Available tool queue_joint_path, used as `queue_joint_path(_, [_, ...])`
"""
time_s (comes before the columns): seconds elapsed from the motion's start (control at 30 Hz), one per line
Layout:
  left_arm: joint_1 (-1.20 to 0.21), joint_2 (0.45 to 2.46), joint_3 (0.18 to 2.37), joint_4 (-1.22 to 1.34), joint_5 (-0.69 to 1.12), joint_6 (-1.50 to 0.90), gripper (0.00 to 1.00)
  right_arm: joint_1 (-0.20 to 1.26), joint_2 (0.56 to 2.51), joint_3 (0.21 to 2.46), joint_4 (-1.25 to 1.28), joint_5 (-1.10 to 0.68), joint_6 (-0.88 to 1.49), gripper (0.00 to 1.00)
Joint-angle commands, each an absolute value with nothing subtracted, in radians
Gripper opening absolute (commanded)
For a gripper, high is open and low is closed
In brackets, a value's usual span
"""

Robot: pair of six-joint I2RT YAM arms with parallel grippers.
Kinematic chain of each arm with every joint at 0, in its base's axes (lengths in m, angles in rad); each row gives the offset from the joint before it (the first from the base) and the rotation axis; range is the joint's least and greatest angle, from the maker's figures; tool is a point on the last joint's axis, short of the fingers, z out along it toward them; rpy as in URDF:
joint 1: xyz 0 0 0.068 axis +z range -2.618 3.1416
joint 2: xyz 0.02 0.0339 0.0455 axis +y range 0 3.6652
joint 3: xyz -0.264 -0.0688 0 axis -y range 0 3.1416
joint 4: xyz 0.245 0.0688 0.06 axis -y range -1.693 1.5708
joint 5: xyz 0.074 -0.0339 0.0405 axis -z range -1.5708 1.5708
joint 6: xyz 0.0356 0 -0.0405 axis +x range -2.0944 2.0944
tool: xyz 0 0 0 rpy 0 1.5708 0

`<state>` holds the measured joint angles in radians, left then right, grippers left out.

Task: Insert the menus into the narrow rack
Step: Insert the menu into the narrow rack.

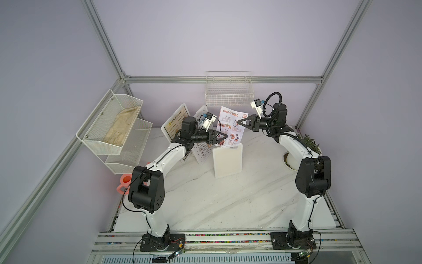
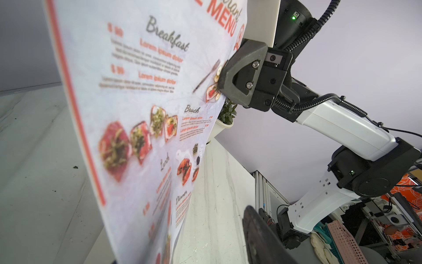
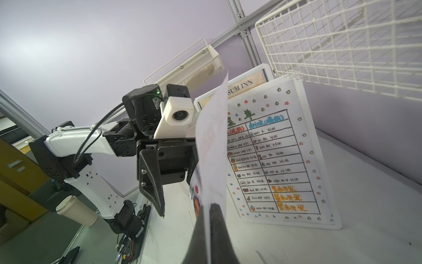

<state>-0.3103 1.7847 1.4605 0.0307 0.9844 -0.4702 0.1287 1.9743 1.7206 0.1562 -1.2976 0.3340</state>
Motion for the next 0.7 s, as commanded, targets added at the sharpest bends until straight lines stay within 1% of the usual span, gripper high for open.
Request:
queue_joint_path(0.0, [-0.315, 1.787, 1.537, 0.037, 1.003, -0.454, 0.56, 0.124, 1.997, 1.77, 0.091, -1.356, 0.259, 0.0])
queue_joint_path(0.27, [-0.316, 1.793, 1.545, 0.024, 0.999, -0.448, 0.6, 0.123, 2.002, 1.79, 0.086, -1.378, 0.248, 0.0])
queue_joint_path(0.37, [-0.315, 1.799, 1.547, 0.027, 1.001, -0.452, 0.61, 0.119, 1.997, 1.786, 0.092, -1.391, 0.25, 0.0])
queue_joint_path(0.6, [-0.334, 1.807, 1.565, 0.029, 1.022, -0.454, 0.44, 0.096, 1.985, 1.781, 0.098, -1.401, 0.253, 0.0])
queue_joint_path(0.67, [-0.338, 1.81, 1.566, 0.029, 1.02, -0.454, 0.43, 0.092, 1.982, 1.779, 0.098, -1.401, 0.254, 0.0])
